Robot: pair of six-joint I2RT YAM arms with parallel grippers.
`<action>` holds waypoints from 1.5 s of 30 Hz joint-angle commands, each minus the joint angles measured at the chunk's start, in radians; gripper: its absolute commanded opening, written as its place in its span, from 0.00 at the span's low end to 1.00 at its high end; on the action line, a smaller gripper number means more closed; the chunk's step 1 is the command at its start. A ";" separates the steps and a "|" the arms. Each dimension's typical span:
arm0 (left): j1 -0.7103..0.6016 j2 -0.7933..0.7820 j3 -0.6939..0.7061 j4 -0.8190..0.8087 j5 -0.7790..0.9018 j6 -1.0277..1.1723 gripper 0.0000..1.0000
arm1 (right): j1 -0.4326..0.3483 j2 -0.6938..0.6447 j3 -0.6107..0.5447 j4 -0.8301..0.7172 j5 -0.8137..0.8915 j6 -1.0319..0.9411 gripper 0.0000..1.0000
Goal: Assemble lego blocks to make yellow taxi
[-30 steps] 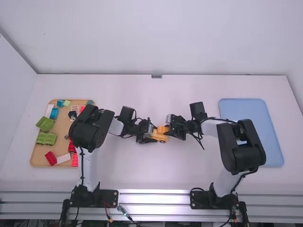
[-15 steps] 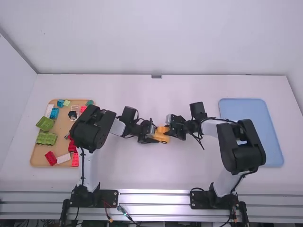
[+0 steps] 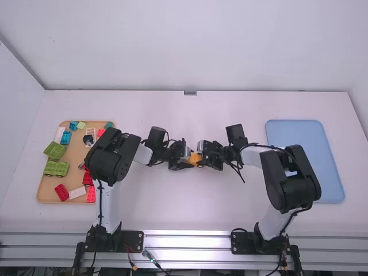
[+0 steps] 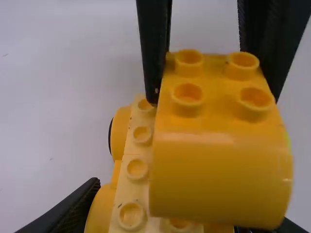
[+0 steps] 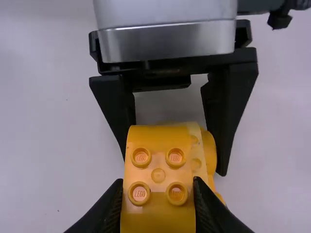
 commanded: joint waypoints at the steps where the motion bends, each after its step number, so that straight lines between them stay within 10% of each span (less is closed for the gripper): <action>1: 0.002 0.018 -0.021 -0.028 -0.119 0.011 0.51 | -0.012 0.048 0.019 0.036 -0.020 0.018 0.13; 45: -0.005 0.018 -0.024 -0.035 -0.094 0.008 0.53 | 0.025 0.090 0.018 0.003 0.011 -0.032 0.06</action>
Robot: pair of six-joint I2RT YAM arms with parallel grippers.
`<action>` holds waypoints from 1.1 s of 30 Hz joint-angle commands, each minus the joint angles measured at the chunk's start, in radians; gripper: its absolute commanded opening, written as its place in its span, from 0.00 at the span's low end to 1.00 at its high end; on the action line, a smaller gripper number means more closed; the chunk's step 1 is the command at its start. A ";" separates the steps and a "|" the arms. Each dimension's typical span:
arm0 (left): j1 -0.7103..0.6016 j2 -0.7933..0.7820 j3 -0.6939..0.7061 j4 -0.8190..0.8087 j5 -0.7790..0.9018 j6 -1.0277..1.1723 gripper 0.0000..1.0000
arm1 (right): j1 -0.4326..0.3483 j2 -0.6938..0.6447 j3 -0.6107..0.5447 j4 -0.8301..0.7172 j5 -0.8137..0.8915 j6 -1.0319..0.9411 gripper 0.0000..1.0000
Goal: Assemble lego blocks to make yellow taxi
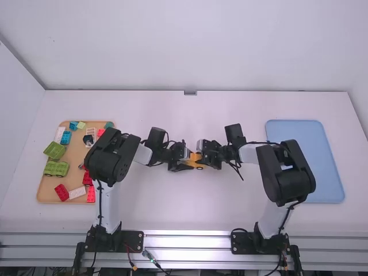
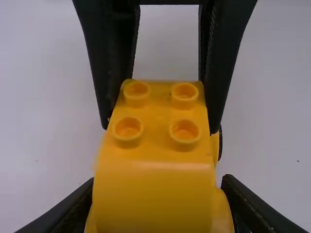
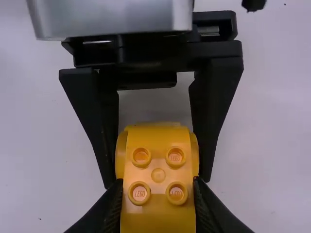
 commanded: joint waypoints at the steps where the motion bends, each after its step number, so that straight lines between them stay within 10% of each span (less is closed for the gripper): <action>1: -0.005 0.026 -0.019 -0.002 -0.114 -0.023 0.53 | 0.021 0.020 -0.009 -0.012 0.036 -0.008 0.06; 33: -0.005 0.026 -0.019 -0.006 -0.108 -0.022 0.51 | 0.099 0.020 -0.005 0.005 0.315 0.126 0.03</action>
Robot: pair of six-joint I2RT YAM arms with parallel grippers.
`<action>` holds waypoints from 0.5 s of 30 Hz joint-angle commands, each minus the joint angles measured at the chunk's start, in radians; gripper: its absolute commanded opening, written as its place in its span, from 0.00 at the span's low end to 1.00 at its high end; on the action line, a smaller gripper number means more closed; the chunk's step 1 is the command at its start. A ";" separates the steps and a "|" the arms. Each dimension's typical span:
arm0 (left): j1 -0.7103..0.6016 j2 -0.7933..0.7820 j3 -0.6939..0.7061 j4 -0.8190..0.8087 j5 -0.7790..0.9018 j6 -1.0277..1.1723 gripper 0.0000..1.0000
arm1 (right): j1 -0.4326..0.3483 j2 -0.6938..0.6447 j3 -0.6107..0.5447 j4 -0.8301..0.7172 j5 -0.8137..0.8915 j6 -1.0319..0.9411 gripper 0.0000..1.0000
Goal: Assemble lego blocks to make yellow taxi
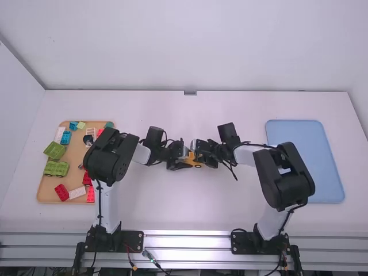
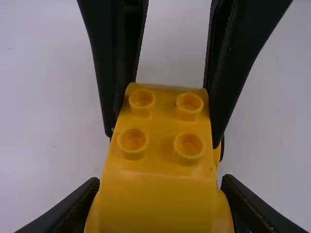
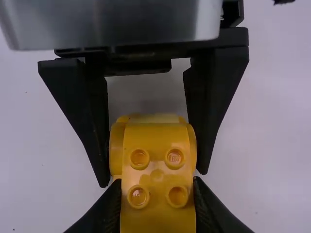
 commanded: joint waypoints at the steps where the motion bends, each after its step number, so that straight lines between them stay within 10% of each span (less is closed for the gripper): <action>1: -0.022 0.026 -0.017 -0.017 -0.096 -0.010 0.50 | 0.021 0.052 -0.015 -0.014 0.127 0.058 0.03; 15: -0.022 0.026 -0.017 -0.022 -0.100 -0.010 0.47 | 0.021 0.052 0.040 -0.063 0.090 0.060 0.29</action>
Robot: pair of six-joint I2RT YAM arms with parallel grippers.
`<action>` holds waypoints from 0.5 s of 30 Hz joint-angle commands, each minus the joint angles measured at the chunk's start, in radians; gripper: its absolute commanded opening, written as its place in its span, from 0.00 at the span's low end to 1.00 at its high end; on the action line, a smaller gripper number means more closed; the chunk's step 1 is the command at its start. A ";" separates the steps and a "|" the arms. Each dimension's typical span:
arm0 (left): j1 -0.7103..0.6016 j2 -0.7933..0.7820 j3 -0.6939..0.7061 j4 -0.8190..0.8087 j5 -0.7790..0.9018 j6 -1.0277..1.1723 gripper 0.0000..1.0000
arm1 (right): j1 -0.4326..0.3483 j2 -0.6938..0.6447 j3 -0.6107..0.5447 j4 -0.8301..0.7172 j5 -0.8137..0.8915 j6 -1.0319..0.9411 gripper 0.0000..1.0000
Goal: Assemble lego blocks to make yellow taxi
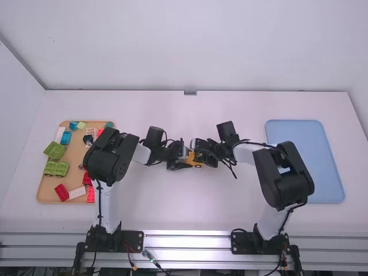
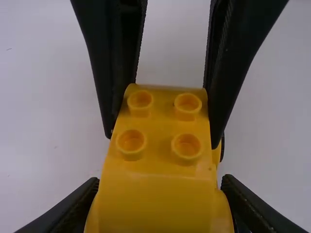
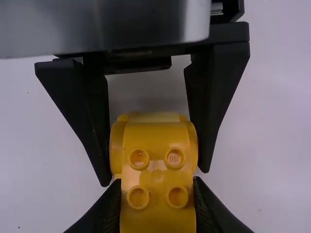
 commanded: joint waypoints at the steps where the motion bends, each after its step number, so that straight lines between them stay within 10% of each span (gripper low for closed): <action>1: -0.022 0.026 -0.017 -0.021 -0.098 -0.010 0.47 | 0.018 0.047 0.006 -0.002 0.072 0.055 0.32; 15: -0.016 0.026 -0.017 -0.023 -0.098 -0.008 0.47 | -0.053 0.039 0.006 0.002 -0.091 0.000 0.42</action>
